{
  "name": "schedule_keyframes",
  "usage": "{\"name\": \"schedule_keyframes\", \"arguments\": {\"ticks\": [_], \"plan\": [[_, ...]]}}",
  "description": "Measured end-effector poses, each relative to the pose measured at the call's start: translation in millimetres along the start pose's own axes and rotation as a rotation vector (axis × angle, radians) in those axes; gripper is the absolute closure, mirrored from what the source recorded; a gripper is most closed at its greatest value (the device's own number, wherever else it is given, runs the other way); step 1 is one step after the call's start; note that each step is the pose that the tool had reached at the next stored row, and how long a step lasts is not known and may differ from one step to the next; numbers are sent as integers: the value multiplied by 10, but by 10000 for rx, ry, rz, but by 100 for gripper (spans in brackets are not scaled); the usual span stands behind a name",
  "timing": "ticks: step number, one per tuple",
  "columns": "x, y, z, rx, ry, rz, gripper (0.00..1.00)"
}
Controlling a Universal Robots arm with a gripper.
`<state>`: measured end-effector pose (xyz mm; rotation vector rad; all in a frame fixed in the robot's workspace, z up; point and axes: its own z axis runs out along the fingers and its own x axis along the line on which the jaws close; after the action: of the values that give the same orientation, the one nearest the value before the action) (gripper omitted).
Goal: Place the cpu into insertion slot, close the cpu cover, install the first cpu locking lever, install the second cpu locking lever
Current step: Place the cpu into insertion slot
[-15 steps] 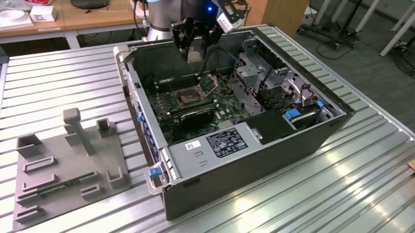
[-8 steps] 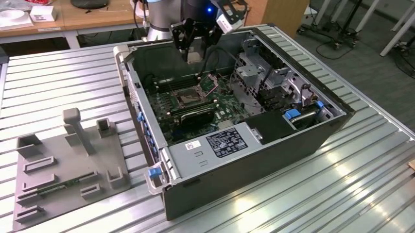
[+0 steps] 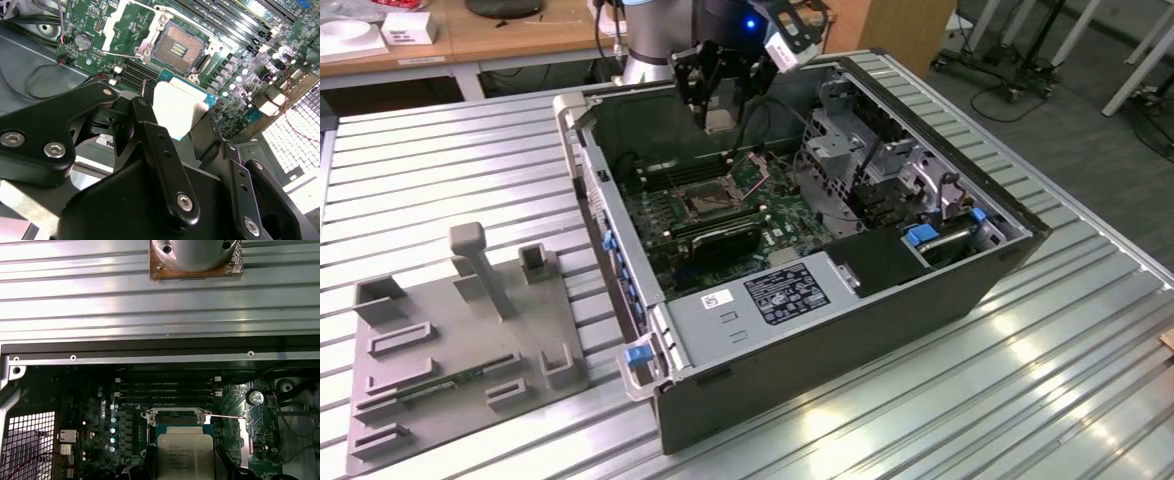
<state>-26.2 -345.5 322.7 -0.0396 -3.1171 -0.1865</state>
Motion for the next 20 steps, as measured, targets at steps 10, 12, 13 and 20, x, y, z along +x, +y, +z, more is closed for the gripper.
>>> {"name": "schedule_keyframes", "arguments": {"ticks": [10, 12, 13, 20], "plan": [[1, -14, 113, -68, -4, -3, 46], [3, -18, 150, -74, -5, -1, 46], [3, -20, 168, -75, -5, -2, 46], [4, -31, 258, -97, -6, -2, 46]]}}
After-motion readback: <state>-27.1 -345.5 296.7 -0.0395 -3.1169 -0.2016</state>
